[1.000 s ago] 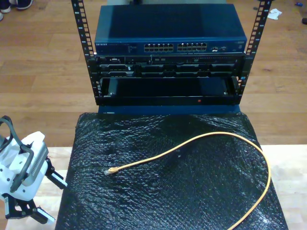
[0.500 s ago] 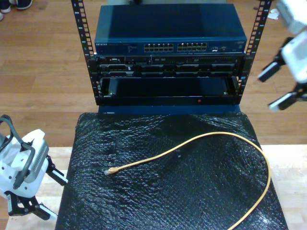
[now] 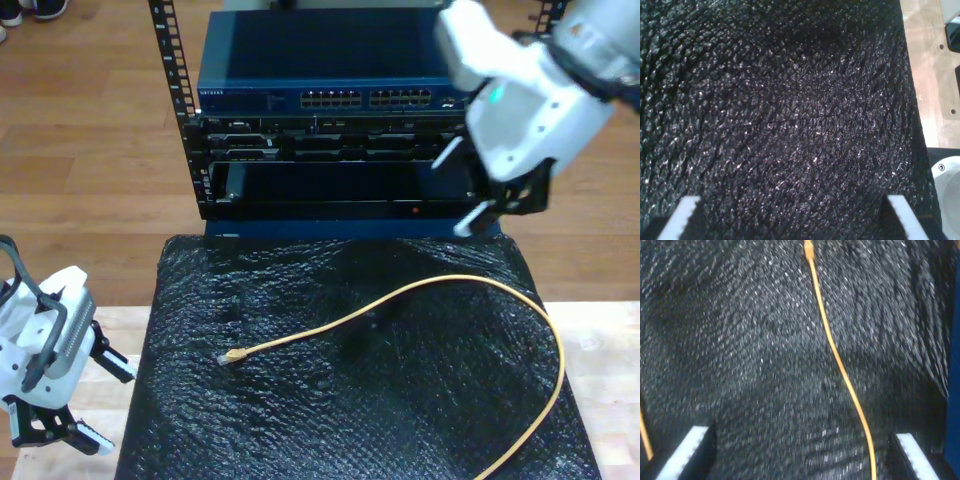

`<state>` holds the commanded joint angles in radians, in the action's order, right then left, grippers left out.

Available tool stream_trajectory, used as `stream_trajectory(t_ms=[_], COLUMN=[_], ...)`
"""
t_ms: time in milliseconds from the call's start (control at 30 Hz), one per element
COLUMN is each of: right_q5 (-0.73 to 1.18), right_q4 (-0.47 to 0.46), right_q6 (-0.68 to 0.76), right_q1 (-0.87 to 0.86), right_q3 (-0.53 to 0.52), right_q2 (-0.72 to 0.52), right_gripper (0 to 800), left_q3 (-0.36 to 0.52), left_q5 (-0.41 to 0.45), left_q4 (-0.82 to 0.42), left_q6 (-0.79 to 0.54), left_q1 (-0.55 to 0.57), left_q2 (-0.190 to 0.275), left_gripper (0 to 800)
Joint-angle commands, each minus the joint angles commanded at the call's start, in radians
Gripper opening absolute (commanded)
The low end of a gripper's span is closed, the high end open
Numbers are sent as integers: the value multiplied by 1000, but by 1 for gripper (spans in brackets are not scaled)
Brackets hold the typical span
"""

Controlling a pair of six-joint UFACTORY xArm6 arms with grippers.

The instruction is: Grab the cable and plug it in

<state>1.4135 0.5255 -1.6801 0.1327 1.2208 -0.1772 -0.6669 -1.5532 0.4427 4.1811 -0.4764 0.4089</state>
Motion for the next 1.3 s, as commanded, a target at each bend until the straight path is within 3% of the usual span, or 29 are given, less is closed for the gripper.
stream_trajectory(t_ms=[167,400,667,1300], right_q5=[-57,-147,-221,-451], right_q4=[-17,-135,-166,-445], right_q6=[66,170,229,534], right_q1=[92,221,315,568], right_q3=[-2,-11,-12,-14], right_q2=[31,71,143,339], right_gripper=[798,798,797,781], left_q3=[2,2,-2,-3], left_q5=[0,0,0,0], left_q4=[0,0,0,0], left_q6=[0,2,2,9], left_q1=[-6,-8,-54,-144], left_q2=[0,0,0,-25], left_gripper=[800,800,800,800])
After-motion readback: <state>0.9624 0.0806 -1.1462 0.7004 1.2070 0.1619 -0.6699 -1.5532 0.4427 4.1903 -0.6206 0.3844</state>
